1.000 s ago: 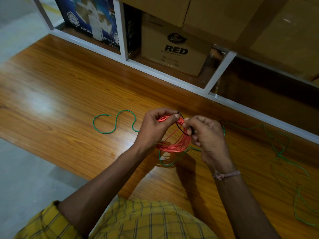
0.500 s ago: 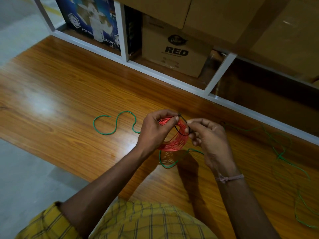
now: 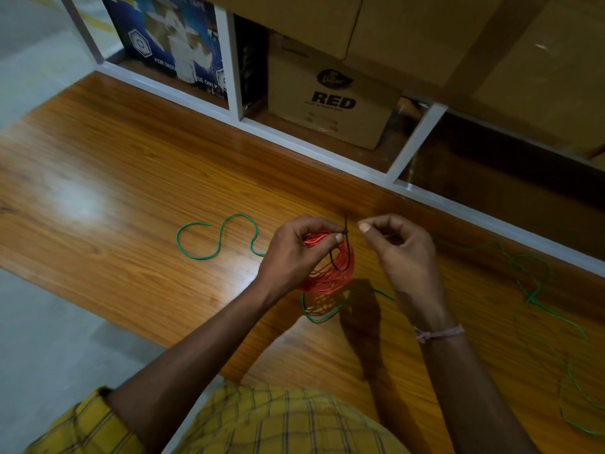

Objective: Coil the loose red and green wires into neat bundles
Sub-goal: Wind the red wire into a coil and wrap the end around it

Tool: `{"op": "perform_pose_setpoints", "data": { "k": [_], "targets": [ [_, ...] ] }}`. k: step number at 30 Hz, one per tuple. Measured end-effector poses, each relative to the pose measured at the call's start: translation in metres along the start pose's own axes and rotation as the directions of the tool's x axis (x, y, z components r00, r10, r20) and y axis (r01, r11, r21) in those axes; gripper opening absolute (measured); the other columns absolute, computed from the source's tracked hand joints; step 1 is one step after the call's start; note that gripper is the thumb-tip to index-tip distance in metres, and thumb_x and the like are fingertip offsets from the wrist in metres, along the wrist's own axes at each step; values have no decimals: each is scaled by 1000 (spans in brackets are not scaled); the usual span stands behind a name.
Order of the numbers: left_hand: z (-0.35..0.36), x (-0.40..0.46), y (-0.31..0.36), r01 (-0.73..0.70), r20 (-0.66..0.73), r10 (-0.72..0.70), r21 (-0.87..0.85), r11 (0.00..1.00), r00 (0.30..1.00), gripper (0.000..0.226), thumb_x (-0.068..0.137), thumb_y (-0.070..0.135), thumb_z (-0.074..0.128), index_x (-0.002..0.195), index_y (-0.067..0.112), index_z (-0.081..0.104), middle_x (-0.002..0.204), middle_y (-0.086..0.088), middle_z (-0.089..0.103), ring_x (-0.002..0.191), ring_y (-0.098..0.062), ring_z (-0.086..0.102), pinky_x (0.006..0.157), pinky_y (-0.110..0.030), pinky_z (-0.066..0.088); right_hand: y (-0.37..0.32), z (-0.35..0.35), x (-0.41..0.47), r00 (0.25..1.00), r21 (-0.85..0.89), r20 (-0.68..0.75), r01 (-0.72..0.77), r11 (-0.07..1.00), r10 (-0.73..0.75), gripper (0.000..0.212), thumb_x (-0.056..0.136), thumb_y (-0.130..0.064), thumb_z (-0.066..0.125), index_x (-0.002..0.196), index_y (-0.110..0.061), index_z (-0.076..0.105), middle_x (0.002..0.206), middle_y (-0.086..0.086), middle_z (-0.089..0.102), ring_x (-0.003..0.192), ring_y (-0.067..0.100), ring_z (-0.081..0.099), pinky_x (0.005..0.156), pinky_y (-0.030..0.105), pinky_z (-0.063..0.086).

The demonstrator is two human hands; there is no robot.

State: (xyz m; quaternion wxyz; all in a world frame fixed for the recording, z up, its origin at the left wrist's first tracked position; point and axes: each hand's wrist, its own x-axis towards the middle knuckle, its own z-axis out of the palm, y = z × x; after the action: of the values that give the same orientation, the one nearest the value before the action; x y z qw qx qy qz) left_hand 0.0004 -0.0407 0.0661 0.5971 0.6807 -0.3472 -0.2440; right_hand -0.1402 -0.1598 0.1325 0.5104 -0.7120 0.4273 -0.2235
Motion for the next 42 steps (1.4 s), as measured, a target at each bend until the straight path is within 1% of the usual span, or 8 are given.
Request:
{"op": "perform_pose_setpoints", "data": {
  "k": [4,11,18,23,30,34,38,42],
  "targets": [
    [-3,-2,2,-18,78,16,26,999,997,11,96,25,81,106,23,84,102,5,78,101,-11,74,88,-41,59,-10,-9,15,980,-133,163,134,982,-112,7,96,-31,76,99,-35,80,114,-8,68,107,14,67,97,47,58],
    [-5,-3,1,-7,108,8,-6,1000,994,11,95,22,82,106,21,84,103,0,79,102,-17,76,92,-52,58,-16,-13,25,950,-228,281,199,953,-132,5,93,-28,80,89,-27,77,100,-4,62,85,7,58,79,34,49],
    [-5,-3,8,153,219,-112,-180,972,969,21,104,26,70,103,10,84,102,-6,83,102,-16,77,95,-31,58,-17,-13,23,955,-103,286,115,988,-81,5,88,-21,84,87,-19,80,94,17,59,81,16,55,75,29,49],
    [-7,-3,7,154,237,-103,-210,966,966,22,99,24,75,97,3,81,96,-10,81,93,-15,75,90,-30,57,-10,-10,27,936,4,350,-49,999,44,7,86,-17,85,85,-12,80,59,-11,46,54,1,40,53,16,37],
    [-8,1,4,151,231,-104,-199,968,968,10,96,10,77,96,1,81,95,-15,81,90,-18,74,86,-30,57,-6,-3,26,941,0,335,-58,998,54,9,93,-13,78,85,-13,75,47,-20,50,44,-4,45,48,9,37],
    [-7,-2,-1,175,231,-130,-184,967,964,10,95,9,78,93,0,81,96,-21,80,90,-22,73,86,-36,55,-4,-2,29,971,13,229,-70,997,65,10,100,-17,72,90,-16,74,56,-17,46,47,-4,43,51,8,39],
    [-8,-8,-9,188,256,-140,-173,967,956,12,92,10,79,91,-2,81,92,-22,78,85,-16,71,83,-31,53,-2,-2,42,994,98,-21,-104,990,106,12,105,-20,63,95,-21,69,83,-8,60,78,3,55,69,25,42],
    [-8,-12,-14,204,250,-157,-177,963,956,11,94,7,78,93,-4,81,91,-22,78,83,-11,71,80,-23,53,5,0,44,971,300,126,-234,925,205,13,105,-15,62,95,-21,66,98,0,69,86,13,63,67,26,46]
  ]
}}
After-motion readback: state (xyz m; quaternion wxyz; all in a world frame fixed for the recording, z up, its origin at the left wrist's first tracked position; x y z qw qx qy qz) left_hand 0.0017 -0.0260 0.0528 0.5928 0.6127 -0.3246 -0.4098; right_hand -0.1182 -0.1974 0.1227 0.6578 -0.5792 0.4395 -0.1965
